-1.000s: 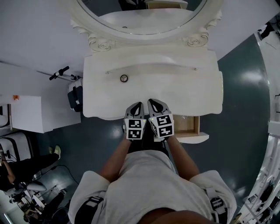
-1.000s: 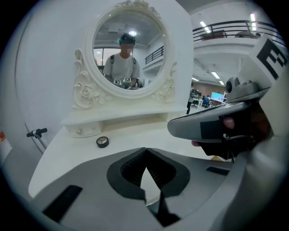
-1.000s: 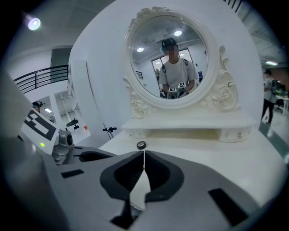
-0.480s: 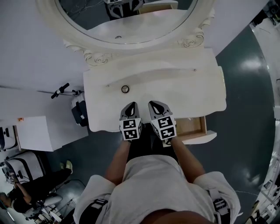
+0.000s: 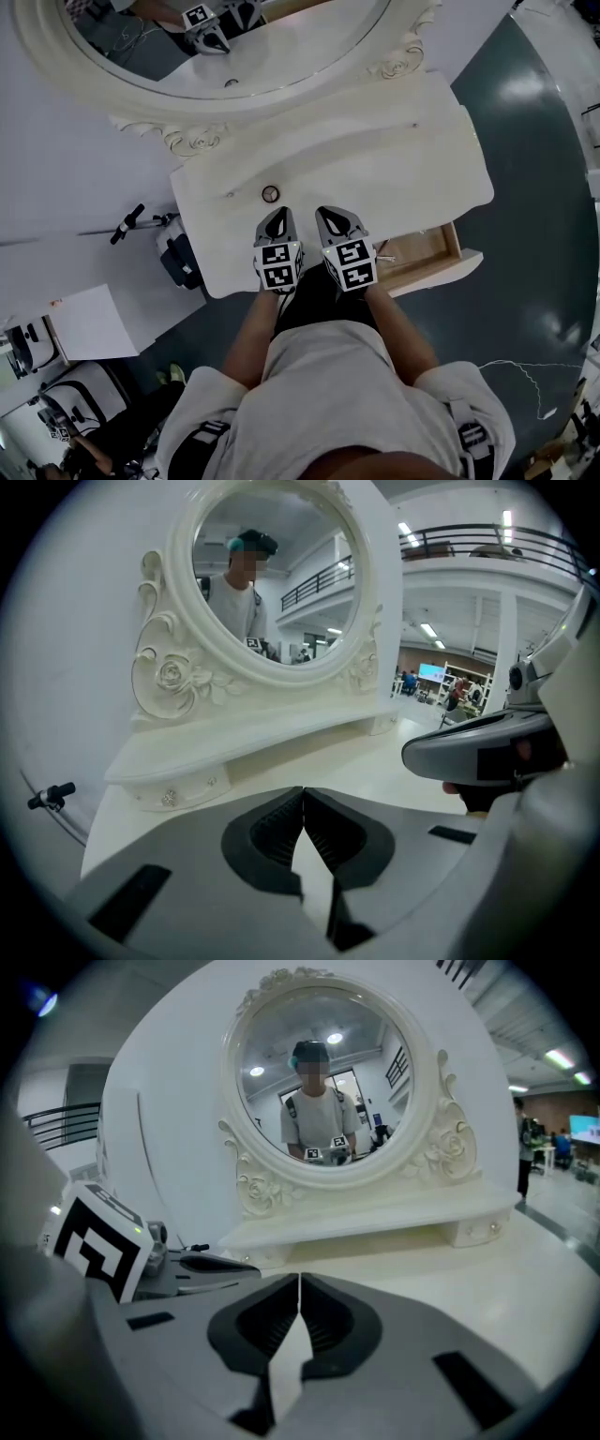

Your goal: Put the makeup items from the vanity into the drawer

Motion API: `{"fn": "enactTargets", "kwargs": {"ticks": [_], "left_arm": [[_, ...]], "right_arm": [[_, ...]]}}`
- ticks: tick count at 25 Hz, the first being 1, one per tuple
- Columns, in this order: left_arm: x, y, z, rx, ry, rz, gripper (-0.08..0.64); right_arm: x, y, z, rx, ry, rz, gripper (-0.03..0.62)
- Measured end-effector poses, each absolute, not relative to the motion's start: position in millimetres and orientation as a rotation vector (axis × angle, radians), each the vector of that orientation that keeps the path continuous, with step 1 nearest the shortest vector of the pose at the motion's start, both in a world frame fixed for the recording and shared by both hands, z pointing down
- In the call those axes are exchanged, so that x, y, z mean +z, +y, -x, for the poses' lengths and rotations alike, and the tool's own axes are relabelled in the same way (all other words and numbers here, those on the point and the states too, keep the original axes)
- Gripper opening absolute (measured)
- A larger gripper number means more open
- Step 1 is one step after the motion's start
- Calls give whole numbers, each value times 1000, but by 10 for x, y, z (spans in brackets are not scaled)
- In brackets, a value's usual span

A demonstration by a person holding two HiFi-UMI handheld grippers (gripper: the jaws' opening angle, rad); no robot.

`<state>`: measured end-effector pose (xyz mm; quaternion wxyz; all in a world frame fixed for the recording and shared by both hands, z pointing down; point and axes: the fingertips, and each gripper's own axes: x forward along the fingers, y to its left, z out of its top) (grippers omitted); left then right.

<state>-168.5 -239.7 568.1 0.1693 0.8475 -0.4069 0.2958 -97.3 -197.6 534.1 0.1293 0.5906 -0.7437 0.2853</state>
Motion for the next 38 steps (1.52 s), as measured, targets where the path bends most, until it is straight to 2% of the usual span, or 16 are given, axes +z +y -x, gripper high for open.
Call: {"fn": "enactTargets", "kwargs": {"ticks": [10,13,15,18,38], "left_arm": [[5977,-2827,1998,968,-1139,-2355,11],[6086,-2884,1961,1004,-1085,-2359,154],[6197,-2891,1940,1037,-1039,-2347,195],[6353,-2927,1966,1090,-1008,-2323,220],[6735,-3083,1986,1199,-868,-2284,228]], "right_arm": [[5468,-2090,1087,871,-2078,-1805,18],[5508,-2114,1046,883,-2050,-1835,18],[5535,-2117,1002,891,-2031,-1858,18],[5575,-2097,944,902,-2001,-1893,18],[5676,-1922,739,939,-1853,-2006,18]]}}
